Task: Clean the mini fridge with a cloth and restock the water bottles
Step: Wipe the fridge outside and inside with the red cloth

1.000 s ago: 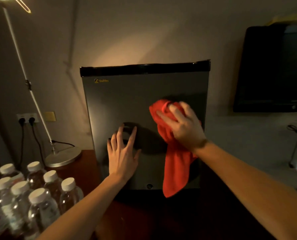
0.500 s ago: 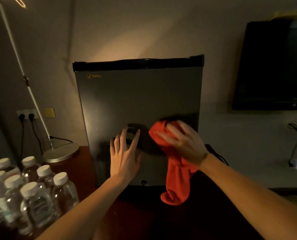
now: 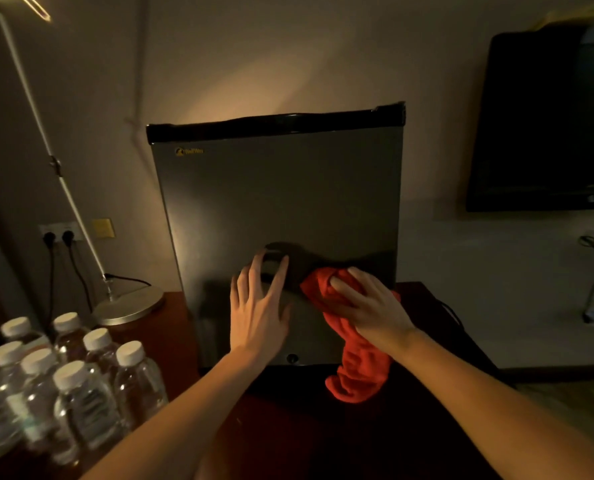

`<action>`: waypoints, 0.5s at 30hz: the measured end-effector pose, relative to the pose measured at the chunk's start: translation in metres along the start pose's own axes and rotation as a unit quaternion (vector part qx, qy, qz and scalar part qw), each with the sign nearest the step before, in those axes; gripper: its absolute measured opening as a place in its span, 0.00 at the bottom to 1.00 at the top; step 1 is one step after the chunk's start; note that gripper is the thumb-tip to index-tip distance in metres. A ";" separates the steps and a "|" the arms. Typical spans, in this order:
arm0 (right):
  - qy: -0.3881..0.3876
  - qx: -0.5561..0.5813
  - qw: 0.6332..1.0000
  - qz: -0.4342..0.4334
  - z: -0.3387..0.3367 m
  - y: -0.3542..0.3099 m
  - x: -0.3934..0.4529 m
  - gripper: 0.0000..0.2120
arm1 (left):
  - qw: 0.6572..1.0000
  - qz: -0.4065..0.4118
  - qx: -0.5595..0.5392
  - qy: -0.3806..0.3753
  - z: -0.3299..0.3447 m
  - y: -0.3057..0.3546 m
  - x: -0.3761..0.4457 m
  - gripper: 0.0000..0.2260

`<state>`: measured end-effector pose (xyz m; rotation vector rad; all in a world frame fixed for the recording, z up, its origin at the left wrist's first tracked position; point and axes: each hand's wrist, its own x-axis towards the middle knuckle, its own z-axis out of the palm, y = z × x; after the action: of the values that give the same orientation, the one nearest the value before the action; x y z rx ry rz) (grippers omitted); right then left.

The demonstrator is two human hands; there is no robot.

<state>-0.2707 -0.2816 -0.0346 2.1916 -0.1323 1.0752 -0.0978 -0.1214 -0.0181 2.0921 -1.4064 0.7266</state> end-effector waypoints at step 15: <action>-0.042 0.022 0.981 0.187 -0.086 0.017 -0.018 0.36 | 0.996 0.055 -0.072 0.012 -0.007 0.069 -0.010 0.36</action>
<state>-0.3456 -0.2452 -0.0018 2.3086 -0.5825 1.1932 -0.1665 -0.1332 -0.0117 1.9018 -1.5237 0.6704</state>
